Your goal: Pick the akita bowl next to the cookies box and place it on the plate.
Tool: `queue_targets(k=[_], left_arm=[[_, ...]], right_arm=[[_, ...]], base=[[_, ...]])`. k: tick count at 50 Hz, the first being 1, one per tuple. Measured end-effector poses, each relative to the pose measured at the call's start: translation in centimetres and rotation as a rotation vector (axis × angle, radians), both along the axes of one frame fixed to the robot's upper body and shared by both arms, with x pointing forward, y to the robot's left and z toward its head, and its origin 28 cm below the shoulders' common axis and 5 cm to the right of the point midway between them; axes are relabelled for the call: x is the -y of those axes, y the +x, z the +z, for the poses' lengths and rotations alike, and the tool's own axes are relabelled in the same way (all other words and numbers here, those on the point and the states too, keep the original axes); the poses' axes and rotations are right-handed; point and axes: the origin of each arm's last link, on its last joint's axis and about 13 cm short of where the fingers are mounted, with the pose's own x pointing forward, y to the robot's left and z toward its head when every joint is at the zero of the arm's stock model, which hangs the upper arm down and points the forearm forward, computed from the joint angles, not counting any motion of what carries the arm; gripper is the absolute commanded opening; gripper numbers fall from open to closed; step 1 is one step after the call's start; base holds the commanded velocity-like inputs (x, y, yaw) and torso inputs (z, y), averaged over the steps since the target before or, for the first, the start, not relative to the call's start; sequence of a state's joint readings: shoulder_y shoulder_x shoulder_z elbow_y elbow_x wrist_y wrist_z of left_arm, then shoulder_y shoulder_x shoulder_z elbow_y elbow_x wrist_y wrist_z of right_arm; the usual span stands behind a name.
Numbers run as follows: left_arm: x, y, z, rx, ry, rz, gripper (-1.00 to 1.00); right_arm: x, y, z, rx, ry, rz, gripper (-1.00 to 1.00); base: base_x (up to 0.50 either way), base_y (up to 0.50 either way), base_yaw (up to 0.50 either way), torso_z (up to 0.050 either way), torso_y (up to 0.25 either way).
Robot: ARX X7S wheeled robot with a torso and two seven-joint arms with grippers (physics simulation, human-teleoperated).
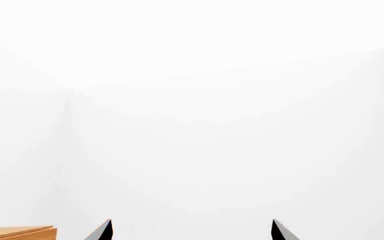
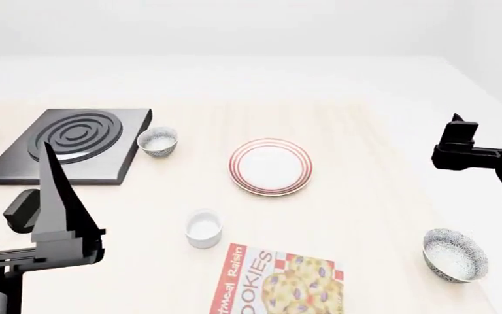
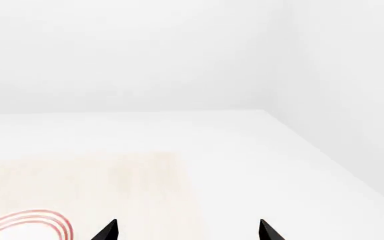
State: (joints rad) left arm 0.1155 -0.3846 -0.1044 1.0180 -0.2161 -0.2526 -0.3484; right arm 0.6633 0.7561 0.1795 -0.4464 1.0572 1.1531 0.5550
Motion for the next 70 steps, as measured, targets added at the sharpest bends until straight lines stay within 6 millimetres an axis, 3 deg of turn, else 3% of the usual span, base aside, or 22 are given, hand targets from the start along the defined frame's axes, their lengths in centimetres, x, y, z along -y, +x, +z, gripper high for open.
queue_targets(k=[22, 70], left_arm=[[-0.1, 0.0, 0.0, -0.003, -0.001, 0.003, 1.0], [-0.1, 0.2, -0.3, -0.013, -0.005, 0.005, 1.0]], right_arm=[[2.4, 1.7, -3.3, -0.282, 0.057, -0.137, 1.0], [2.0, 1.1, -11.0, -0.624, 0.098, -0.042, 1.0]], base=[[0.0, 0.0, 0.0, 0.0, 0.0], [0.0, 0.0, 0.0, 0.0, 0.0]])
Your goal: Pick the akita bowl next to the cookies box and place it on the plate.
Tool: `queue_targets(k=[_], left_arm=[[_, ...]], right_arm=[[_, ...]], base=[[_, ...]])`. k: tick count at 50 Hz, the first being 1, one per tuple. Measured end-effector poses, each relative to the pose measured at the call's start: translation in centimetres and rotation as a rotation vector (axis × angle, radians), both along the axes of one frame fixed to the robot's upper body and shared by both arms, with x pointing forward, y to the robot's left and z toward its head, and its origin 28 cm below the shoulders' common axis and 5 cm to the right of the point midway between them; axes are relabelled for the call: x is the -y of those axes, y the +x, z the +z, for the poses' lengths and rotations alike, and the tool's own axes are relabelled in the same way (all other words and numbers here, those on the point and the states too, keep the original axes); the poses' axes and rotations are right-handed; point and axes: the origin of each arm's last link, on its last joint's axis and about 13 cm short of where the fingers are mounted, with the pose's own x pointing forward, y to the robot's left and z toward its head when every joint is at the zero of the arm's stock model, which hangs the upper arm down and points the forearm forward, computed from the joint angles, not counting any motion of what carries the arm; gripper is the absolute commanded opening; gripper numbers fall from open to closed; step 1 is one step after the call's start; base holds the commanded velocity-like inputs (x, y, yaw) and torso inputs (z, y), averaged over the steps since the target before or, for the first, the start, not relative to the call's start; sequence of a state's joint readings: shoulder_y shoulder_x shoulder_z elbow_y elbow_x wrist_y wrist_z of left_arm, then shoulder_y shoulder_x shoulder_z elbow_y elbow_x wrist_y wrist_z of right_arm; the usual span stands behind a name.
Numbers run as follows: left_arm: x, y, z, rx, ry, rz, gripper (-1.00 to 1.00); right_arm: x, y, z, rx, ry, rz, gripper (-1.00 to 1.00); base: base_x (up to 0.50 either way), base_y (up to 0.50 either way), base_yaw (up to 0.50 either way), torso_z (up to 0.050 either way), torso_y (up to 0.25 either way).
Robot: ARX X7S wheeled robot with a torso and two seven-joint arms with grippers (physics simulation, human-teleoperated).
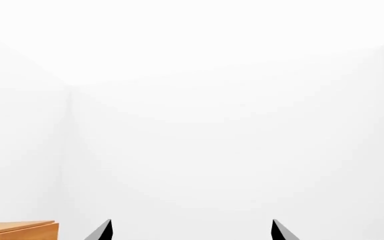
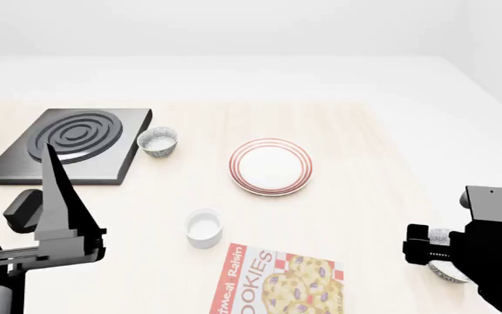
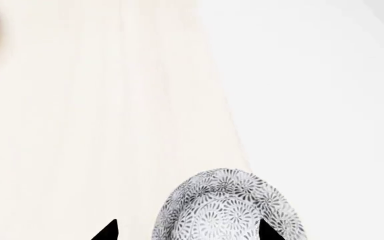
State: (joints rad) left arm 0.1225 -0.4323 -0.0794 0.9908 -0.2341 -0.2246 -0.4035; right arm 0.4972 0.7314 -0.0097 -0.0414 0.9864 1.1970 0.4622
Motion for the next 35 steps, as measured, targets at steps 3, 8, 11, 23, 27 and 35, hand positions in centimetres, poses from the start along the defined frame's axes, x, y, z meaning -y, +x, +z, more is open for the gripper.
queue_targets(k=[3, 8, 11, 23, 27, 35], left_arm=[[0.0, 0.0, 0.0, 0.0, 0.0, 0.0, 1.0], [0.0, 0.0, -0.1, -0.001, -0.001, 0.001, 1.0], [0.0, 0.1, -0.1, -0.001, -0.001, 0.001, 1.0], [0.0, 0.1, -0.1, -0.001, -0.001, 0.001, 1.0], [0.0, 0.1, -0.1, -0.002, -0.001, 0.001, 1.0], [0.0, 0.1, -0.2, -0.002, -0.002, 0.001, 1.0]], right_arm=[[-0.1, -0.1, -0.4, -0.013, 0.009, 0.004, 1.0], [-0.2, -0.2, -1.1, -0.032, 0.024, 0.008, 1.0], [-0.2, -0.2, -1.4, -0.043, 0.033, 0.01, 1.0], [-0.4, 0.2, -3.1, -0.083, 0.056, 0.016, 1.0], [-0.5, 0.3, -3.5, -0.094, 0.054, 0.016, 1.0], [-0.4, 0.4, -4.1, -0.102, 0.05, 0.018, 1.0]], base=[[0.0, 0.0, 0.0, 0.0, 0.0], [0.0, 0.0, 0.0, 0.0, 0.0], [0.0, 0.0, 0.0, 0.0, 0.0], [0.0, 0.0, 0.0, 0.0, 0.0], [0.0, 0.0, 0.0, 0.0, 0.0], [0.0, 0.0, 0.0, 0.0, 0.0]])
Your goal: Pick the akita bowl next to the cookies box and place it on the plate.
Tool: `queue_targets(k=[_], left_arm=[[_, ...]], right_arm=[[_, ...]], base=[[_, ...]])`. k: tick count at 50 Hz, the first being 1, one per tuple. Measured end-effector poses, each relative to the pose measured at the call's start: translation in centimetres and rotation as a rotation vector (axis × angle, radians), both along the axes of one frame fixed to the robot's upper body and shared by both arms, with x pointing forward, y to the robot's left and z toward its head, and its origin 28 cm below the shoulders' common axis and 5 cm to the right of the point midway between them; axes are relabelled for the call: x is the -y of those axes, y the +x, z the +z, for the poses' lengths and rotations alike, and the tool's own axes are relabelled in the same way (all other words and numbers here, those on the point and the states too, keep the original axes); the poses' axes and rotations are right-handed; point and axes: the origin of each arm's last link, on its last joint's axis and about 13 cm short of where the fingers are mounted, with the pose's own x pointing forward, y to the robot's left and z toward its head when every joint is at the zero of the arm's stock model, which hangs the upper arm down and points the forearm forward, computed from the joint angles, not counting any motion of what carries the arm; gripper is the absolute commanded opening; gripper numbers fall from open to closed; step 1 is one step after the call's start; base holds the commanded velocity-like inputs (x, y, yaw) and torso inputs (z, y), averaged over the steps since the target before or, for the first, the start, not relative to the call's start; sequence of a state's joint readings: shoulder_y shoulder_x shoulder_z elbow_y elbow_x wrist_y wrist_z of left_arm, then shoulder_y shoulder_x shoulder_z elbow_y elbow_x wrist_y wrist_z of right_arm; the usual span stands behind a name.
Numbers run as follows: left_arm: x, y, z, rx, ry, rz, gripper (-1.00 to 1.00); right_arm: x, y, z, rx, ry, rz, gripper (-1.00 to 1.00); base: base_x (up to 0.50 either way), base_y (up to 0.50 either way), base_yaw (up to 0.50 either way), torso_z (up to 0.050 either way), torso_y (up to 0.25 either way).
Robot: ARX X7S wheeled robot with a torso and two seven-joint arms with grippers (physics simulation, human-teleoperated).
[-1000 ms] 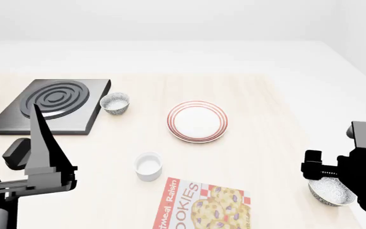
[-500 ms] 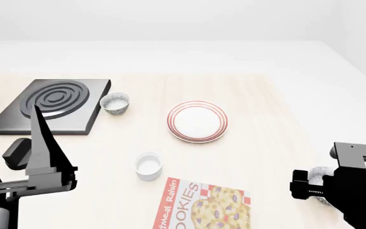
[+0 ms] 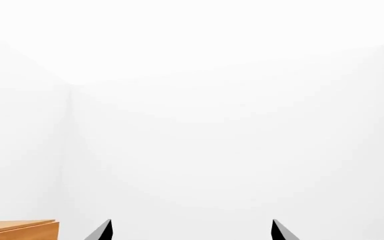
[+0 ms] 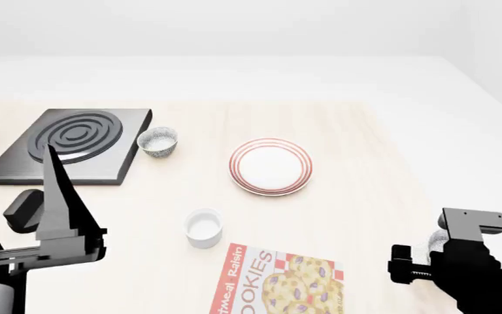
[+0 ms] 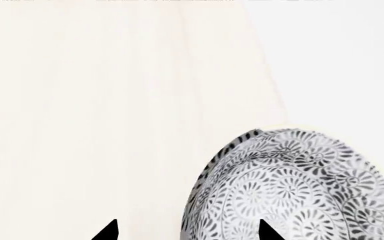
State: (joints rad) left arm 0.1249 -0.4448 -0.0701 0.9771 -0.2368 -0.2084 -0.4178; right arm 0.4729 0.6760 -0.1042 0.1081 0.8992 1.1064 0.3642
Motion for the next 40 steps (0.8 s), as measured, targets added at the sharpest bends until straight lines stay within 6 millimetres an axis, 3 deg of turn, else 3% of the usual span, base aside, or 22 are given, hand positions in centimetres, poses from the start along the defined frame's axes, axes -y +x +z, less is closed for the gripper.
queue_targets(k=[9, 10, 29, 40], left_arm=[[0.0, 0.0, 0.0, -0.001, 0.0, 0.0, 1.0], [0.0, 0.0, 0.0, -0.001, 0.0, 0.0, 1.0], [0.0, 0.0, 0.0, -0.001, -0.001, 0.002, 1.0], [0.0, 0.0, 0.0, -0.002, 0.0, 0.003, 1.0]], right_arm=[[0.2, 0.0, -0.1, 0.007, -0.002, -0.001, 1.0], [0.2, 0.0, -0.2, 0.008, -0.001, -0.001, -1.0], [0.3, -0.2, -0.1, 0.084, -0.045, -0.031, -1.0], [-0.2, 0.4, 2.2, 0.18, 0.005, 0.007, -1.0]], base=[[0.0, 0.0, 0.0, 0.0, 0.0], [0.0, 0.0, 0.0, 0.0, 0.0], [0.0, 0.0, 0.0, -0.001, 0.0], [0.0, 0.0, 0.0, 0.0, 0.0]])
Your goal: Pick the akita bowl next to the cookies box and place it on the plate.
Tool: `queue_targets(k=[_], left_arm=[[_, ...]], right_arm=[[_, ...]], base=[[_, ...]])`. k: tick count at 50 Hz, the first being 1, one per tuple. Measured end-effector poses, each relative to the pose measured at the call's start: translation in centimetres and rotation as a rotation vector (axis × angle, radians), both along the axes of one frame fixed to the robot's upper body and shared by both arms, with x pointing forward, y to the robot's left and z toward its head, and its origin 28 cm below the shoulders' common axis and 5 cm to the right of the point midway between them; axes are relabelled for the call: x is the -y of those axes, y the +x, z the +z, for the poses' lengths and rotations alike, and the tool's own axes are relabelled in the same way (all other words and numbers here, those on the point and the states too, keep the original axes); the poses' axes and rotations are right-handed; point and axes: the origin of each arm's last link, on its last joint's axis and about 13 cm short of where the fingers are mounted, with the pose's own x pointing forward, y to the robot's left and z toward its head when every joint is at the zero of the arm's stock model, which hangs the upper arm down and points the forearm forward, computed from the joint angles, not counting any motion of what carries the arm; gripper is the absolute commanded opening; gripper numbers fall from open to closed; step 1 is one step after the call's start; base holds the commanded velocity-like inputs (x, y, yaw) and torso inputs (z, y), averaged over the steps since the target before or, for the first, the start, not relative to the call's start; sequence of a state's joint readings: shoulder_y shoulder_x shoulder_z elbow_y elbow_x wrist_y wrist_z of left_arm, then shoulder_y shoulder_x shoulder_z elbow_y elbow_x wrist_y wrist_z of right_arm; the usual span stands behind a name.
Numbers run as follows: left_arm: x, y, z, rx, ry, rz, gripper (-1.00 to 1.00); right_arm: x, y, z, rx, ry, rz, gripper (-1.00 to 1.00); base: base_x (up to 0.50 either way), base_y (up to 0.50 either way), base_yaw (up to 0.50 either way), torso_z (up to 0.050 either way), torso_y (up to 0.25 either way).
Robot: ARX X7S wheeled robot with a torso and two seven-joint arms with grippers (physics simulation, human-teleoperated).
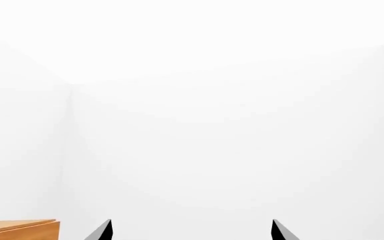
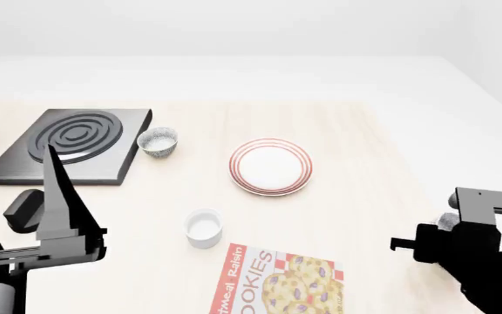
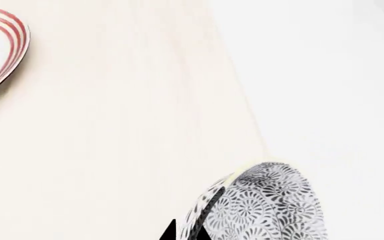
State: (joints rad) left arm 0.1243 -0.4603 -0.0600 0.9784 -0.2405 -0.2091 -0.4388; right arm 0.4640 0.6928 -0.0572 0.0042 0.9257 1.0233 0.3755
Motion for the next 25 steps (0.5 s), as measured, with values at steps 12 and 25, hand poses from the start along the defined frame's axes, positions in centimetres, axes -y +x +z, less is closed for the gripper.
queue_targets(k=[12, 25], left_arm=[[0.0, 0.0, 0.0, 0.0, 0.0, 0.0, 1.0], [0.0, 0.0, 0.1, 0.002, 0.002, -0.001, 1.0]], right_arm=[[-1.5, 2.0, 5.4, 0.16, 0.016, 0.092, -1.0], [-5.2, 5.8, 11.0, 0.315, -0.019, 0.257, -1.0]], base=[[0.0, 0.0, 0.0, 0.0, 0.0], [0.0, 0.0, 0.0, 0.0, 0.0]])
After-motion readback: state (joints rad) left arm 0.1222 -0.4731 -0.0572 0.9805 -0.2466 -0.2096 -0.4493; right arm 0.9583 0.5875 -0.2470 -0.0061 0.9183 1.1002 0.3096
